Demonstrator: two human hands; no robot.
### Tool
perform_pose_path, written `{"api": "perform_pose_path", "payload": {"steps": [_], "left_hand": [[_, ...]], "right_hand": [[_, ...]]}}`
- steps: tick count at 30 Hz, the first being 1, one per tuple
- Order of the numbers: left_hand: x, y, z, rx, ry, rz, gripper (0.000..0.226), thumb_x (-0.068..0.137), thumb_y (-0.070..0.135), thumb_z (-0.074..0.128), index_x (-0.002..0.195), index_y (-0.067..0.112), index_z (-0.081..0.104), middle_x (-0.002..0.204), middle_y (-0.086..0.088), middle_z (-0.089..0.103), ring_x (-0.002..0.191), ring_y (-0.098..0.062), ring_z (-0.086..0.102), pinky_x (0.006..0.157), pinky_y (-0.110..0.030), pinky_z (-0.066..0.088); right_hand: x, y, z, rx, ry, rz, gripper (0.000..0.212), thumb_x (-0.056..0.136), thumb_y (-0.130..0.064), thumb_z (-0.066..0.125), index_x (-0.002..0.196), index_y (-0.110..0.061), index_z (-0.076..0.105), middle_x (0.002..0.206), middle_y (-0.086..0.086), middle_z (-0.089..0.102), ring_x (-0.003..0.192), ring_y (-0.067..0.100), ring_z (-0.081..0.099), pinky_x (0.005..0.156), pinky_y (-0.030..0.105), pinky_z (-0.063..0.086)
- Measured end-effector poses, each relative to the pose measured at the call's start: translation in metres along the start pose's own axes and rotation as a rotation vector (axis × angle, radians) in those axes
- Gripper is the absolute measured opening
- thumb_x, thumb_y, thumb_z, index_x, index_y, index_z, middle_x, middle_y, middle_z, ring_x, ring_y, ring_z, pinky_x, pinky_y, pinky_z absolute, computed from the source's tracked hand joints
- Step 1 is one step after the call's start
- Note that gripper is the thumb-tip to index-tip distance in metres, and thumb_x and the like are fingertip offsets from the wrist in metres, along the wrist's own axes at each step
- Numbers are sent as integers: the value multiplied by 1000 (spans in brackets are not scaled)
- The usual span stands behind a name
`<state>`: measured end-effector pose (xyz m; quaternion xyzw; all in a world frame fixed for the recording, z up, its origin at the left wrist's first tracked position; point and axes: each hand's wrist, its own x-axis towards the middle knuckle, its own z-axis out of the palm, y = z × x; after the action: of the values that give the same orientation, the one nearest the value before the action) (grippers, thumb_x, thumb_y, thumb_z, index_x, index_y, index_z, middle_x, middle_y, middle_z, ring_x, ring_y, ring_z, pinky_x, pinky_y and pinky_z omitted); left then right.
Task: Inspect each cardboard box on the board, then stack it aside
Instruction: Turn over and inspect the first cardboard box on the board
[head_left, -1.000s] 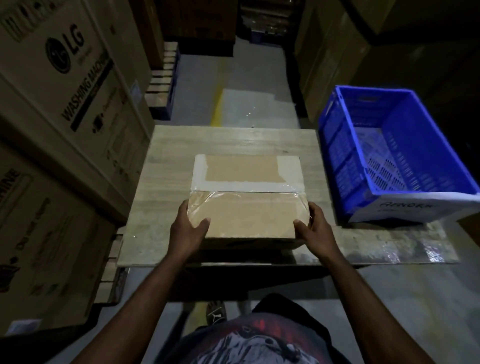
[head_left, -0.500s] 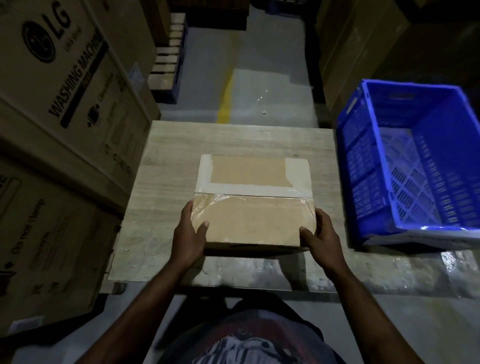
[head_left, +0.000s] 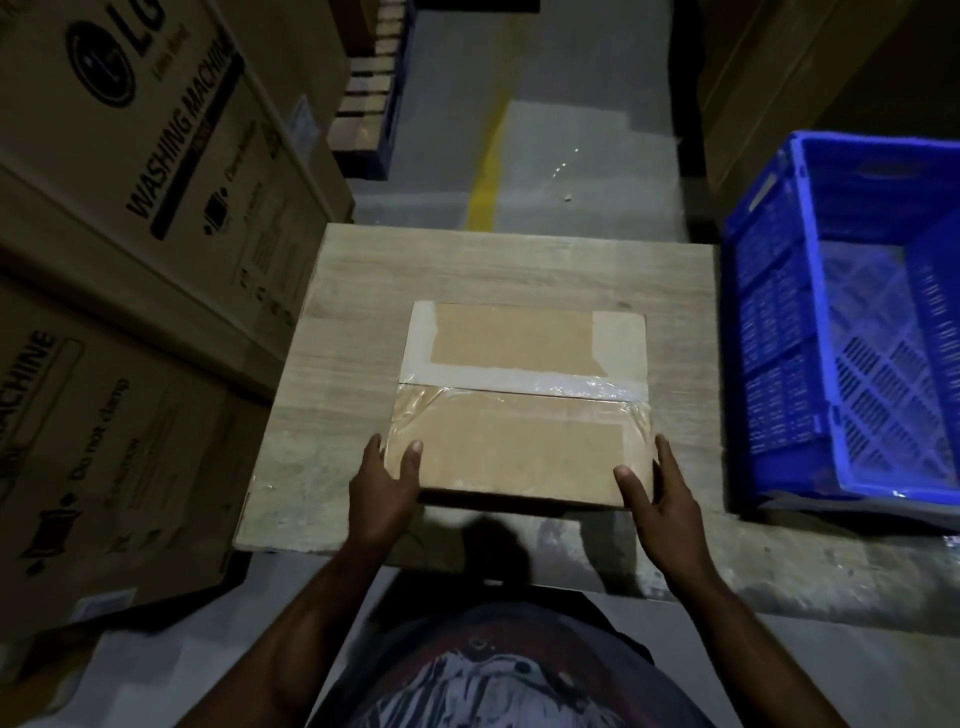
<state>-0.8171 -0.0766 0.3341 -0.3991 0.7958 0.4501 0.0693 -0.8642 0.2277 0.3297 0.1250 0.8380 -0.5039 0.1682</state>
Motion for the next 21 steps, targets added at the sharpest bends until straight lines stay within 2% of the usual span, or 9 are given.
{"api": "perform_pose_path", "payload": {"steps": [1, 3, 5, 10, 12, 14, 18, 20, 21], "left_hand": [[-1, -1, -1, -1, -34, -41, 73, 86, 76, 49, 129, 17, 57, 125, -9, 66, 113, -29, 61, 98, -42, 50], [-2, -3, -4, -22, -92, -83, 59, 91, 72, 45, 110, 19, 64, 113, -10, 69, 103, -28, 62, 93, -38, 50], [-3, -1, -9, -8, -125, -76, 59, 93, 68, 42, 107, 17, 68, 109, -12, 69, 100, -29, 62, 92, -38, 50], [-5, -1, -15, 35, -109, -8, 63, 101, 61, 24, 111, 16, 66, 119, -17, 67, 108, -32, 60, 95, -39, 46], [-6, 4, -16, 13, -102, -14, 65, 102, 60, 19, 115, 16, 65, 119, -13, 65, 105, -29, 59, 96, -39, 45], [-9, 13, -19, -37, -87, -10, 67, 102, 58, 17, 122, 13, 62, 115, -6, 62, 100, -23, 55, 92, -33, 41], [-6, 28, -31, -119, -21, 97, 90, 88, 78, 12, 124, 15, 64, 121, -6, 66, 111, -26, 60, 98, -40, 47], [-5, 40, -37, -135, 17, 161, 63, 100, 63, 22, 112, 19, 66, 102, 5, 67, 102, -24, 62, 81, -34, 48], [-5, 45, -40, -134, 25, 186, 48, 104, 52, 29, 105, 20, 65, 93, 9, 64, 96, -23, 62, 72, -31, 45]], "right_hand": [[-2, -1, 2, 27, 16, 40, 71, 93, -49, 59, 154, -24, 35, 147, 0, 52, 134, 22, 50, 108, 39, 44], [-7, -4, 6, 72, 51, 56, 54, 95, -46, 59, 144, -23, 49, 127, -4, 61, 120, 21, 59, 94, 32, 47], [-9, -7, 11, 102, 66, 61, 46, 98, -42, 58, 139, -23, 55, 123, -4, 63, 114, 19, 60, 89, 30, 45], [-5, -9, 5, 143, 43, 90, 64, 84, -62, 59, 135, -23, 61, 121, -2, 69, 111, 18, 65, 92, 38, 54], [-5, -15, -2, 166, 44, 82, 62, 84, -63, 57, 130, -23, 64, 117, -2, 71, 109, 18, 67, 89, 36, 54], [-5, -22, -8, 227, 59, 75, 54, 84, -64, 58, 122, -28, 68, 116, -5, 72, 111, 15, 66, 95, 38, 52], [-4, -42, -20, 301, 89, 50, 54, 84, -75, 55, 120, -37, 69, 122, -10, 69, 119, 12, 61, 107, 45, 46], [-5, -54, -24, 296, 79, 6, 58, 84, -78, 52, 125, -41, 66, 122, -11, 70, 120, 12, 60, 105, 45, 47], [-5, -60, -25, 294, 71, -21, 50, 87, -73, 53, 124, -43, 66, 119, -12, 72, 118, 10, 62, 101, 43, 48]]}}
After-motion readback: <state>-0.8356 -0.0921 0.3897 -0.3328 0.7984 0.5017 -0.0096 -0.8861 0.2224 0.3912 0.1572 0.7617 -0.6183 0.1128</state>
